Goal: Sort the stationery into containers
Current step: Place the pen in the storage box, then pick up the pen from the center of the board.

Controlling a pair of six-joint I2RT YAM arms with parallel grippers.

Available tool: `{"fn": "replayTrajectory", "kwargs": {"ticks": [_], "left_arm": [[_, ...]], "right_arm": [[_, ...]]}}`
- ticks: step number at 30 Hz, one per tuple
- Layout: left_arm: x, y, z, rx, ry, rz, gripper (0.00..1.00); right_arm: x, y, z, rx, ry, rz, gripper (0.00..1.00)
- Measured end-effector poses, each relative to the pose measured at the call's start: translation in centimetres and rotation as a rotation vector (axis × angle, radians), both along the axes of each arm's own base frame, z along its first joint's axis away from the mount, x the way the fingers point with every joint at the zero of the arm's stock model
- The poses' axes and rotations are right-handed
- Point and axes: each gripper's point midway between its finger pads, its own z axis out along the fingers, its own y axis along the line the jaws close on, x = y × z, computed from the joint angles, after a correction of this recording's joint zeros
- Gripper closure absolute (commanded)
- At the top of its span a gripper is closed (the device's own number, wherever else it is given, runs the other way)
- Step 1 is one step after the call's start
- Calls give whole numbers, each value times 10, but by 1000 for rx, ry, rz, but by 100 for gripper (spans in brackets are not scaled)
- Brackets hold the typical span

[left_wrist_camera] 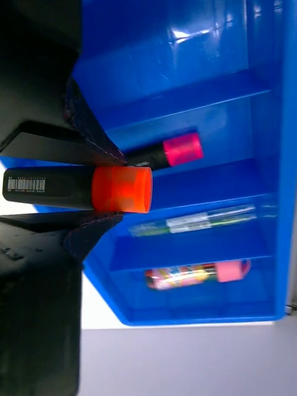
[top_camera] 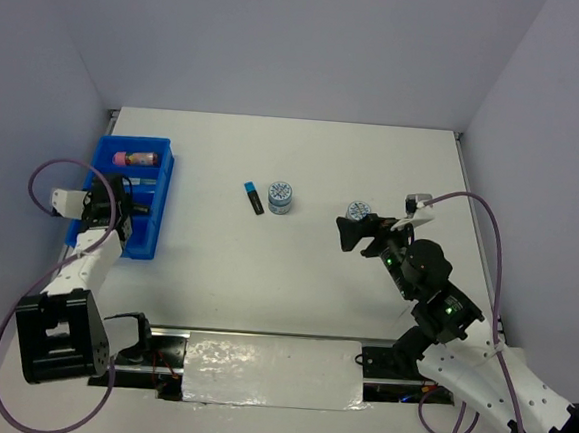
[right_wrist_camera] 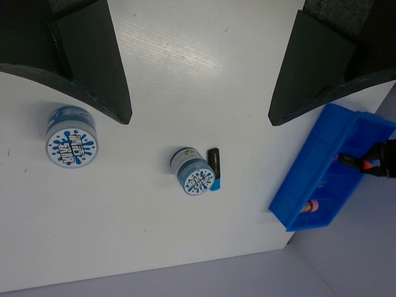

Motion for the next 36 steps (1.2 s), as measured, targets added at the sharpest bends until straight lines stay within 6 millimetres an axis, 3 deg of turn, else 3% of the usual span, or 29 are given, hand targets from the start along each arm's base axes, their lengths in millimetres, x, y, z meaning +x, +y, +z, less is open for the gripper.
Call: {"fn": "replayTrajectory", "kwargs": {"ticks": [6,10,14,15,17,23,25,29,31,33,35,36], "left_arm": [[9,23,5,0,-87,72,89],[12,32,2,3,-94,93,78],[12,34,-2,1,-86,98,55],[12,34,-2,1,-84,98,39],[12,34,-3,1,-82,97,23],[12,34,-2,-3,-70,98,7],[14,34,6,-2,-75,96,1],[25,26,40,37,-120,35,1],[49,0,68,88,-113,-80,1],[93,-45,107,137,-104,-238,1],[152,-109,149,185,-123,-416,1],[173,-140,161,193,-132,-489,1]], "right_arm": [[0,3,1,3,-2,15,0],[0,7,-1,4,5,29,0],[1,8,-4,-2,13,30,0],[1,8,-4,-3,13,31,0],[1,9,-5,-5,17,33,0],[2,11,-7,-10,23,40,0],[2,11,-8,-12,25,41,0],[2,12,-7,-10,24,43,0],[3,12,-8,-12,27,41,0],[4,11,-10,-14,32,31,0],[6,9,-13,-20,42,14,0],[6,7,-14,-24,46,4,0]]}}
